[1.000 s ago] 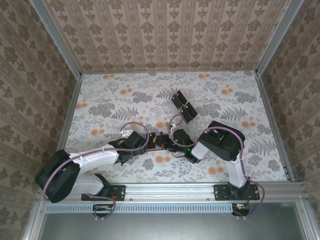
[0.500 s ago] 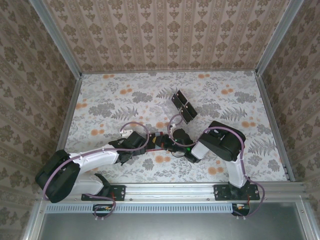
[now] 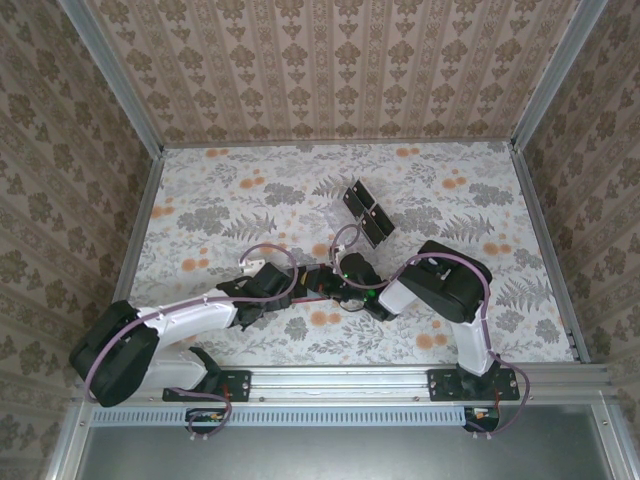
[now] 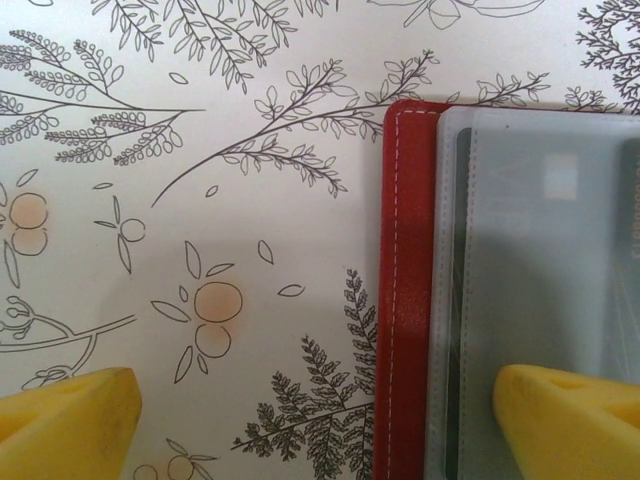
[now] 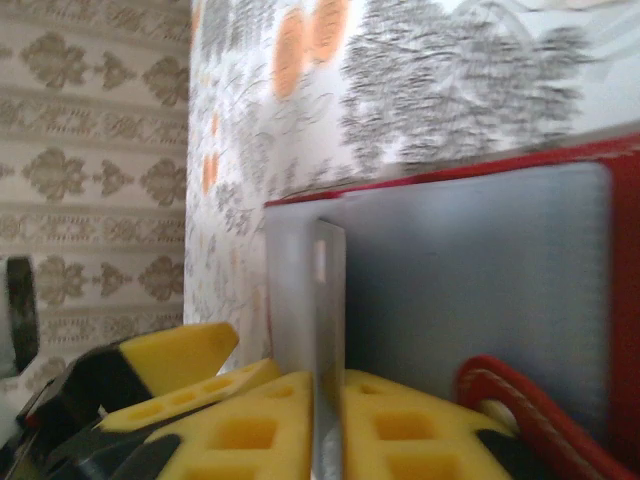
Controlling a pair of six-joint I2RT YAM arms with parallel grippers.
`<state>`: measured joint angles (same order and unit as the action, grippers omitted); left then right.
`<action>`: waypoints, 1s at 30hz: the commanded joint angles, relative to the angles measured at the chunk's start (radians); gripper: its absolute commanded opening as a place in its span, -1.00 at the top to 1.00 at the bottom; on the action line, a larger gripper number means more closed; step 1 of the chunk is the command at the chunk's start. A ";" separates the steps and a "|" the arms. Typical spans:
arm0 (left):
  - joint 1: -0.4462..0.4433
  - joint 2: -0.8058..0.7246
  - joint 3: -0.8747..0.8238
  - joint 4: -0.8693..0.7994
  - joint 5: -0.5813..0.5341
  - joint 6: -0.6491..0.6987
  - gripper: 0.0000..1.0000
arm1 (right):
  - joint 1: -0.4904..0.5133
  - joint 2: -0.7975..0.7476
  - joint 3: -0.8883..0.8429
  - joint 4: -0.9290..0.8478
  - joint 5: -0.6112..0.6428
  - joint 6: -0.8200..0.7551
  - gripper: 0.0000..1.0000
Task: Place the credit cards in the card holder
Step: Insert the credit card into the card slot.
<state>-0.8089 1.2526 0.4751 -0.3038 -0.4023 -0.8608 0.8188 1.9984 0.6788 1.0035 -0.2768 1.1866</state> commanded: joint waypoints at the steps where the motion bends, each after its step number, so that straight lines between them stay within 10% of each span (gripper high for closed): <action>1: 0.021 -0.022 -0.011 -0.115 -0.004 0.016 -0.99 | -0.001 -0.040 0.018 -0.226 -0.023 -0.067 0.48; 14: 0.210 -0.102 0.049 -0.112 0.064 0.112 -1.00 | -0.017 -0.126 0.183 -0.662 -0.012 -0.257 0.28; 30: 0.237 -0.044 -0.003 -0.040 0.117 0.080 -1.00 | -0.018 -0.135 0.266 -0.865 0.062 -0.308 0.20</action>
<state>-0.5808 1.1988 0.4896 -0.3584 -0.3016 -0.7815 0.8085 1.8835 0.9333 0.2733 -0.2726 0.9112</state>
